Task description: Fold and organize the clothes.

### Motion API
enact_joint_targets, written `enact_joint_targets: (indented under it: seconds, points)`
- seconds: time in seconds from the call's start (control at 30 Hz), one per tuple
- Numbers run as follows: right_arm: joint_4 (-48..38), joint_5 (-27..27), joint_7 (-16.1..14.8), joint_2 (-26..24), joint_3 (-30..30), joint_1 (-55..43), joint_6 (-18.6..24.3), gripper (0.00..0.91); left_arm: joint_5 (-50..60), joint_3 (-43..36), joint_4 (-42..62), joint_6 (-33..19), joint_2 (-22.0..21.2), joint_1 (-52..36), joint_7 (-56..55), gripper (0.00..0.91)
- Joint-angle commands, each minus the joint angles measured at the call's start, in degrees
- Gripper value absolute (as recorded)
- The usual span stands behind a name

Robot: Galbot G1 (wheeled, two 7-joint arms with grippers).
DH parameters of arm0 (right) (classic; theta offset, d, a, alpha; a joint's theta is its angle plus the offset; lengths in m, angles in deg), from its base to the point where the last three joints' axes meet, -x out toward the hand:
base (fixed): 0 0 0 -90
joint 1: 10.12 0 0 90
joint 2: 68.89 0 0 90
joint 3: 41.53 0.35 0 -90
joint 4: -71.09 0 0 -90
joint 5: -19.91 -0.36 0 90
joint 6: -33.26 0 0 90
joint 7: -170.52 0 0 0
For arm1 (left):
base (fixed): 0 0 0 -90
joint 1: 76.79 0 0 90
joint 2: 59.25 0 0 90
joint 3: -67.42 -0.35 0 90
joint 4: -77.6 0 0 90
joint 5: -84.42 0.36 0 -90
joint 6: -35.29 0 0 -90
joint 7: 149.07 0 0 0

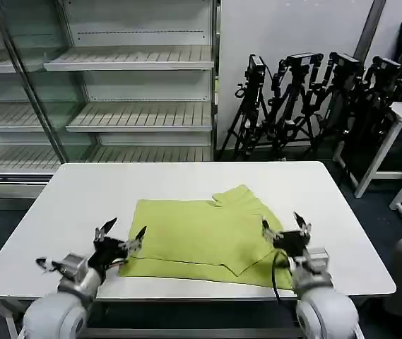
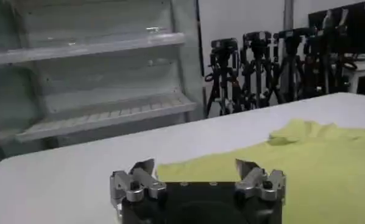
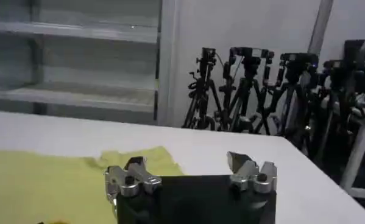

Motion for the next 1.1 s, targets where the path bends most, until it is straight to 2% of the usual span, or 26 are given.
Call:
enact_joint_targets:
  seconds: [0.03, 0.3, 0.6, 0.8, 1.1]
  points:
    - [-22.94, -6.32, 4.19, 1.16, -6.06, -23.45, -1.25, 0.907, -1.77, -7.11, 15.09, 0.71, 2.36, -18.53, 0.59, 0.907]
    - [-38.29, -5.8, 3.95, 5.06, -8.45, -32.72, -1.17, 0.907, -2.73, -10.77, 28.76, 1.96, 0.82, -27.55, 1.29, 0.907]
    - [-49.32, -4.22, 2.0, 9.98, -7.83, -37.33, 0.41, 0.907, -2.85, -11.39, 33.86, 3.59, 0.5, -29.85, 2.59, 0.907]
    - [-51.2, -3.14, 0.8, 11.28, -7.87, -37.56, 0.57, 0.907, -2.86, -11.38, 35.04, 3.4, -0.04, -29.7, 3.22, 0.907]
    - [-51.12, -2.78, 1.06, 11.85, -7.68, -37.22, 0.44, 0.907, -2.66, -11.07, 35.95, 3.33, -0.44, -29.67, 3.52, 0.907]
